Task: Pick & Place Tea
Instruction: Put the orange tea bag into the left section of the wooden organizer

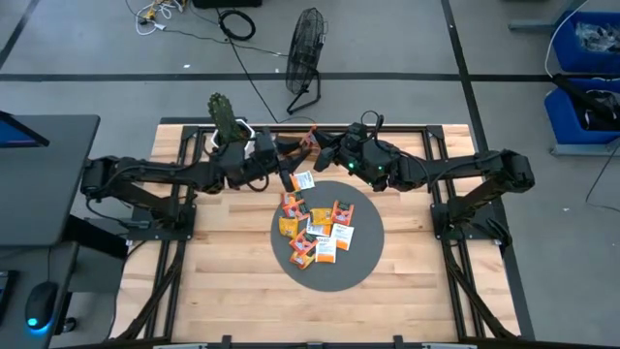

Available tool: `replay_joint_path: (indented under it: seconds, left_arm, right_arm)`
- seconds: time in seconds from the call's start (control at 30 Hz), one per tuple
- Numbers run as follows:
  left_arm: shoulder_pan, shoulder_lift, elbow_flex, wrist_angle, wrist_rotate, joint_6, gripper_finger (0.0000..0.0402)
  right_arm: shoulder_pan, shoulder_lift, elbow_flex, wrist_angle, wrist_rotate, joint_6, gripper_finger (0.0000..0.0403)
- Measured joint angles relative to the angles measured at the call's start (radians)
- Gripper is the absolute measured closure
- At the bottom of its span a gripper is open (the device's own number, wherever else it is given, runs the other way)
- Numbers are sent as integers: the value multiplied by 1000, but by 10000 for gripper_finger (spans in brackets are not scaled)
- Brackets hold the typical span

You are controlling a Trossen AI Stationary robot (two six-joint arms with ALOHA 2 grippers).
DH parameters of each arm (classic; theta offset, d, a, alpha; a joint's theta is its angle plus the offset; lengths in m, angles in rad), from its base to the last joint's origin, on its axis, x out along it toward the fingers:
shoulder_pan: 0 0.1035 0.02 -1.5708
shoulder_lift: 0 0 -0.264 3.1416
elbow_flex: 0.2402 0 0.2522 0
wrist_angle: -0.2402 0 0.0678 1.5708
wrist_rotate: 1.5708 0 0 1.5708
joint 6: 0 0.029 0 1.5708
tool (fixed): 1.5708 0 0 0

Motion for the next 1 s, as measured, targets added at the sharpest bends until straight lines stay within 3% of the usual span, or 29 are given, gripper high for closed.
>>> replay_joint_path:
  seconds: [0.6,0.73,0.87,1.0]
  left_arm:
    - [0,-46,0,-133,-46,1,391]
    - [0,-46,0,-134,-48,1,396]
    - [0,-47,0,-141,-45,0,398]
    - [0,-61,0,-161,-40,0,398]
  right_arm:
    - [0,0,0,-20,9,-1,403]
    - [-2,0,0,-20,17,-1,403]
    - [-20,0,0,-27,-77,-4,394]
    - [-31,-19,0,-30,-181,-35,351]
